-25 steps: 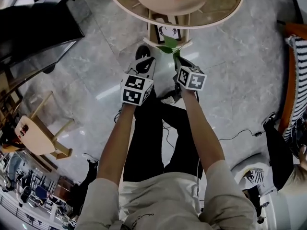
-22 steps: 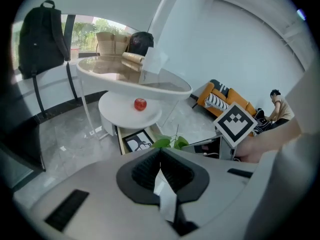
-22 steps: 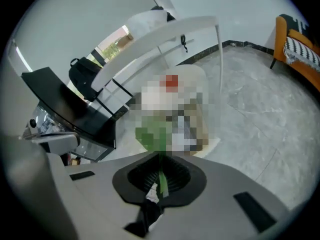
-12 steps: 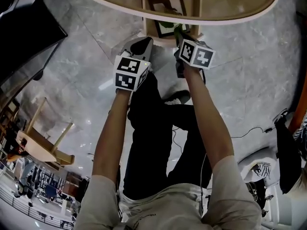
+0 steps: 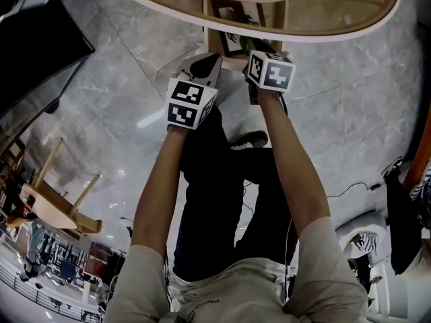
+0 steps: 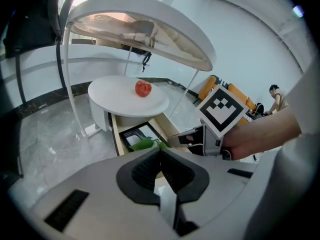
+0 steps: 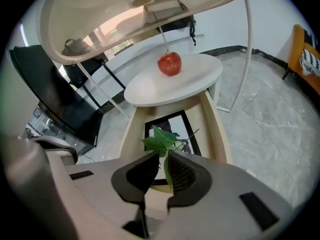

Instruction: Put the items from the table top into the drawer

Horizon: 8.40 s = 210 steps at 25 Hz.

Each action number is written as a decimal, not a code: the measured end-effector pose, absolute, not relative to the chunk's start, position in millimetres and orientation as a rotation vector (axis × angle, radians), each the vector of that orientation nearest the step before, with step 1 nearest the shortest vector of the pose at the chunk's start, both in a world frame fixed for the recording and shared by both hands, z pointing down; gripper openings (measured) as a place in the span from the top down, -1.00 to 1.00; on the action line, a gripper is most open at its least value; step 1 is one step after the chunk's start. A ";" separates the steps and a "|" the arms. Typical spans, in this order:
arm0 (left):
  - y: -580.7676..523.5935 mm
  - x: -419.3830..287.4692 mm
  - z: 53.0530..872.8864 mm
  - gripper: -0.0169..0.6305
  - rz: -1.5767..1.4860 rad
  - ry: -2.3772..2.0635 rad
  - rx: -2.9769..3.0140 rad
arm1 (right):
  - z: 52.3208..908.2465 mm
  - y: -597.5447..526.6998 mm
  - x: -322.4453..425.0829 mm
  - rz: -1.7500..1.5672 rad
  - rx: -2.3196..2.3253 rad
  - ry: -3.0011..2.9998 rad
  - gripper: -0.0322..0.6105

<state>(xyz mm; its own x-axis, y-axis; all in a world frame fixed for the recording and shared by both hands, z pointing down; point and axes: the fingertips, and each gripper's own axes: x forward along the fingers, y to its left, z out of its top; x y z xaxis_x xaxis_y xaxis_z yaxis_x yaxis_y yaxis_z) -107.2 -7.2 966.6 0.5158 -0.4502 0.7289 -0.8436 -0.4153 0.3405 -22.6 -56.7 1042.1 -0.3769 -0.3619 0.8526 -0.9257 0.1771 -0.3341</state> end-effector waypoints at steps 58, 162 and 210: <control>124.5 -80.4 515.6 0.89 0.753 -1.050 1.988 | 513.3 114.4 30.8 1.237 1.241 -2.026 0.79; 5.6 -113.1 972.5 0.88 0.803 -1.015 2.169 | 1040.3 -23.5 -24.8 0.524 0.783 -2.075 0.22; 161.6 3.5 482.7 0.88 0.970 -0.876 2.241 | 502.1 165.2 69.1 0.939 1.035 -2.139 0.07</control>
